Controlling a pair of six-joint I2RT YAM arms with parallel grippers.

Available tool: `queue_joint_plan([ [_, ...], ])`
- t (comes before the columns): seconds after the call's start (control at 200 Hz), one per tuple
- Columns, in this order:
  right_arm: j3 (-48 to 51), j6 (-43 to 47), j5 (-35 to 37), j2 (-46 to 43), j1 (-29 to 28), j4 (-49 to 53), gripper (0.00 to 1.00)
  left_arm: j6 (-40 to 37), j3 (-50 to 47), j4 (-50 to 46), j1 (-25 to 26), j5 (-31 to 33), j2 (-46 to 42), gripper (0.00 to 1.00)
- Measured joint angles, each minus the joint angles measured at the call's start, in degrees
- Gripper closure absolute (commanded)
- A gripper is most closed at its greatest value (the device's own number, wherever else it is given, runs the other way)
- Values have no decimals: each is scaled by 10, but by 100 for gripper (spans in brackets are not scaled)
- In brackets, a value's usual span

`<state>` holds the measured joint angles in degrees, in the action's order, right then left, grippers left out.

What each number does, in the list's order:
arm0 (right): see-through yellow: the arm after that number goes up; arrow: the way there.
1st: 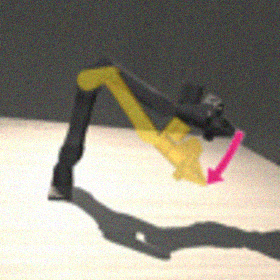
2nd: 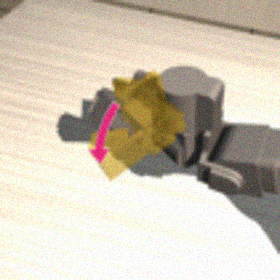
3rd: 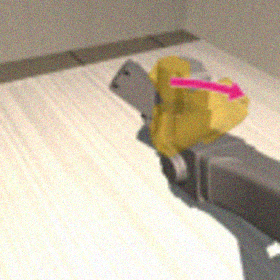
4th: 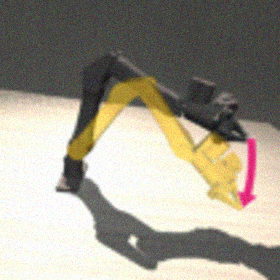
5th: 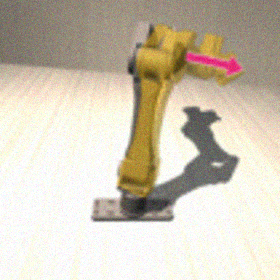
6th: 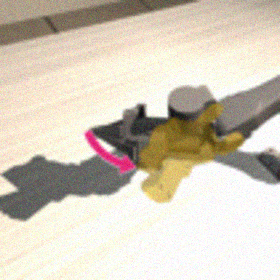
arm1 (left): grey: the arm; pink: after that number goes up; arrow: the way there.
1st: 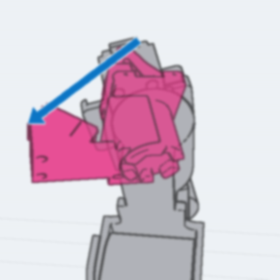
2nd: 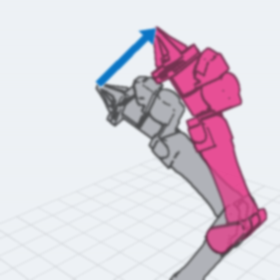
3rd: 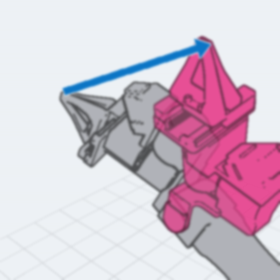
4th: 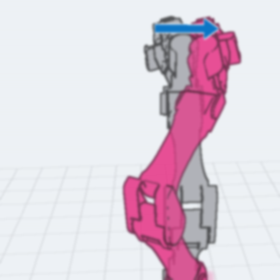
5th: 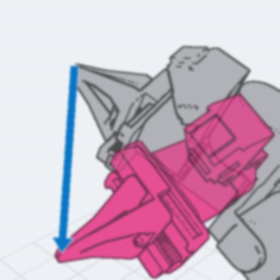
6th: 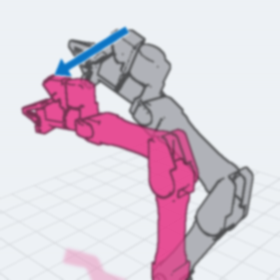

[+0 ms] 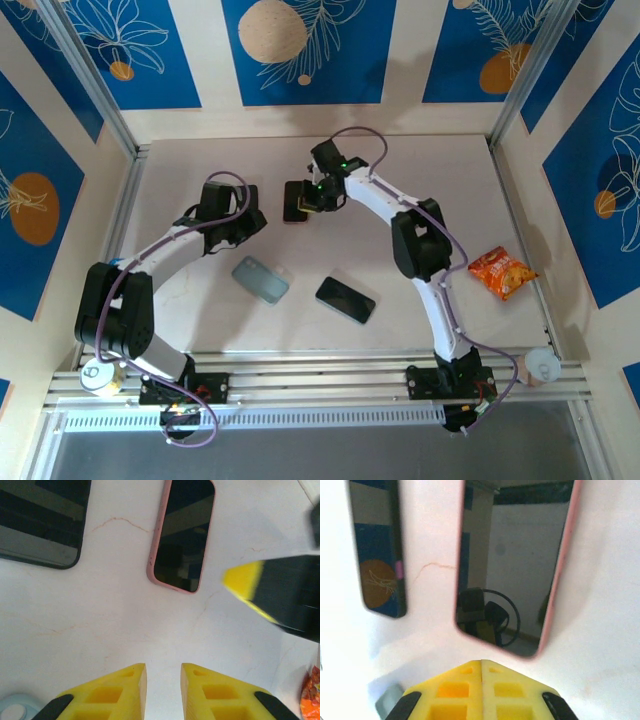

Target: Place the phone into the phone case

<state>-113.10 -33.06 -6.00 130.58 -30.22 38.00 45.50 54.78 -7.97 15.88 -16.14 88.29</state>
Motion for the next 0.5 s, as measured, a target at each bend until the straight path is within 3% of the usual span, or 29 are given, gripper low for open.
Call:
queue_joint_plan([
  [0.17, 194, 82, 67, -213, -13, -11, 60, -22, -12, -7, 16, -3, -4, 71],
  [0.325, 391, 139, 120, -363, -49, -11, 27, -49, -27, -35, 64, 9, -14, 62],
  [0.4, 466, 157, 144, -397, -71, -3, 19, -56, -44, -38, 86, 9, -25, 60],
  [0.5, 525, 172, 168, -415, -96, 10, 16, -56, -79, -40, 104, 6, -44, 57],
])
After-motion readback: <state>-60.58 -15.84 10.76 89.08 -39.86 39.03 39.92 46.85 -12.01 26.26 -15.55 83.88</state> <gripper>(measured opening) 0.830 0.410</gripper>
